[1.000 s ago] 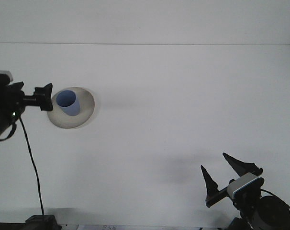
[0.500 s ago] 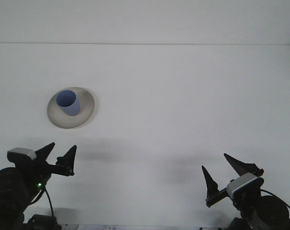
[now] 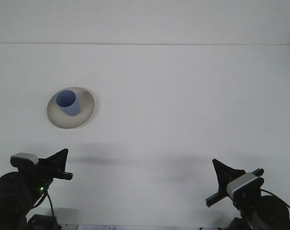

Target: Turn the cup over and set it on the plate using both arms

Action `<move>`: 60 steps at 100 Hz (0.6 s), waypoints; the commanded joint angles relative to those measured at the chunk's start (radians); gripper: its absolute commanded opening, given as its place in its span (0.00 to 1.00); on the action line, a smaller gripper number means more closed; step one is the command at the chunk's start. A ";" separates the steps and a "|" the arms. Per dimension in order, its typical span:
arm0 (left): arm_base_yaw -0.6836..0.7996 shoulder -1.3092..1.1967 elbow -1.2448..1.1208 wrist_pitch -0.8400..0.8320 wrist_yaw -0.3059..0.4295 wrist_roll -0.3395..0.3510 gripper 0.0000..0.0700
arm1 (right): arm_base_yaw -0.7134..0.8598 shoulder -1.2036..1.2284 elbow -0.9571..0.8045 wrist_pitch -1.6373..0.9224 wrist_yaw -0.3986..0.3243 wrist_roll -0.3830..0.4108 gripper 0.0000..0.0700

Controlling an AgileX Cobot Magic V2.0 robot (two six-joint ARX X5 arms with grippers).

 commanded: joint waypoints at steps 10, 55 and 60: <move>-0.002 0.003 0.014 0.036 0.003 -0.001 0.02 | 0.009 -0.001 0.004 0.016 0.000 0.000 0.01; 0.004 -0.010 0.010 0.040 -0.011 0.069 0.02 | 0.009 -0.001 0.004 0.016 0.000 0.000 0.01; 0.014 -0.027 -0.008 0.061 -0.026 0.148 0.02 | 0.009 -0.001 0.004 0.016 0.000 0.000 0.01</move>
